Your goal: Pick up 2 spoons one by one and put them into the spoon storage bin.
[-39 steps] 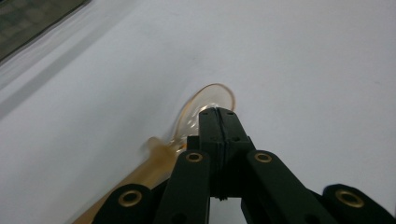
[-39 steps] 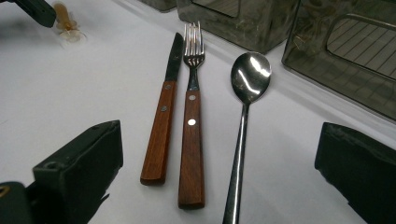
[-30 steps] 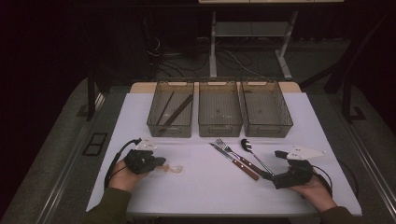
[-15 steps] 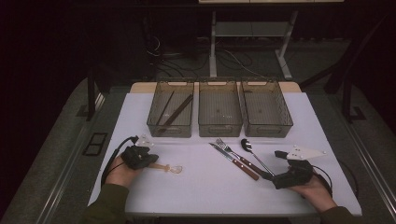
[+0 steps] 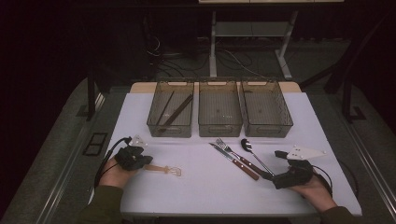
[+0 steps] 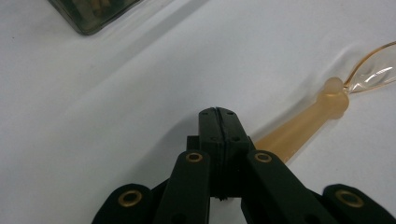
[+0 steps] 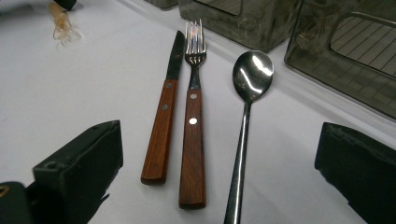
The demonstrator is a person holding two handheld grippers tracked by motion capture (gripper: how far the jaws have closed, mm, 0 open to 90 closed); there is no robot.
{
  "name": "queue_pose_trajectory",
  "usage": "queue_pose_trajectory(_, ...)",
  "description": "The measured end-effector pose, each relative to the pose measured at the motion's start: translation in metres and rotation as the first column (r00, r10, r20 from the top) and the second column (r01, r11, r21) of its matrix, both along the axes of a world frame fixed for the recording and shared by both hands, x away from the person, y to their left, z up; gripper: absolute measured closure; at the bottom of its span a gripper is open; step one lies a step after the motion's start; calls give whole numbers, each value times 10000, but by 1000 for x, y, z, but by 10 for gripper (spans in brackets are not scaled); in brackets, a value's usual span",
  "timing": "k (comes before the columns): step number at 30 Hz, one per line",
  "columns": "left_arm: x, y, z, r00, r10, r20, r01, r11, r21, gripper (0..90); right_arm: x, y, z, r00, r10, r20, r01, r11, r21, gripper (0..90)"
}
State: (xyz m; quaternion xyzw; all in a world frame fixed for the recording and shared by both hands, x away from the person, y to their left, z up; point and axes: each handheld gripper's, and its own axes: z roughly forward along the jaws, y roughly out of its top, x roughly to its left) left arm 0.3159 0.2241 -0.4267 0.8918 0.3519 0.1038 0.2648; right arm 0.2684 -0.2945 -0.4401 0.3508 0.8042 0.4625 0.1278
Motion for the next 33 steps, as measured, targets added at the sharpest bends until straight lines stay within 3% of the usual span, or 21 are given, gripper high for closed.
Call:
queue_pose_trajectory(11,1,-1,-3,9999,-103,59,103,9999,0,889,0,0,0,10000,26,0,-26,10000,-7,12)
queue_pose_trajectory(16,5,1,-4,9998,-63,167,67,9998,-211,846,0,1,0,10000,26,-9,-26,10000,-9,12)
queue_pose_trajectory(22,4,-2,2,9978,-313,582,359,9960,-812,799,0,1,-1,10000,18,-7,-18,10000,-10,12)
queue_pose_trajectory(28,-2,-10,5,9925,-1003,704,1086,9860,-1261,687,1,1,-1,10000,17,-4,-17,10000,-12,12)
queue_pose_trajectory(33,-5,-14,5,9860,-1592,499,1658,9688,-1841,624,0,0,0,10000,23,-10,-23,10000,6,12)
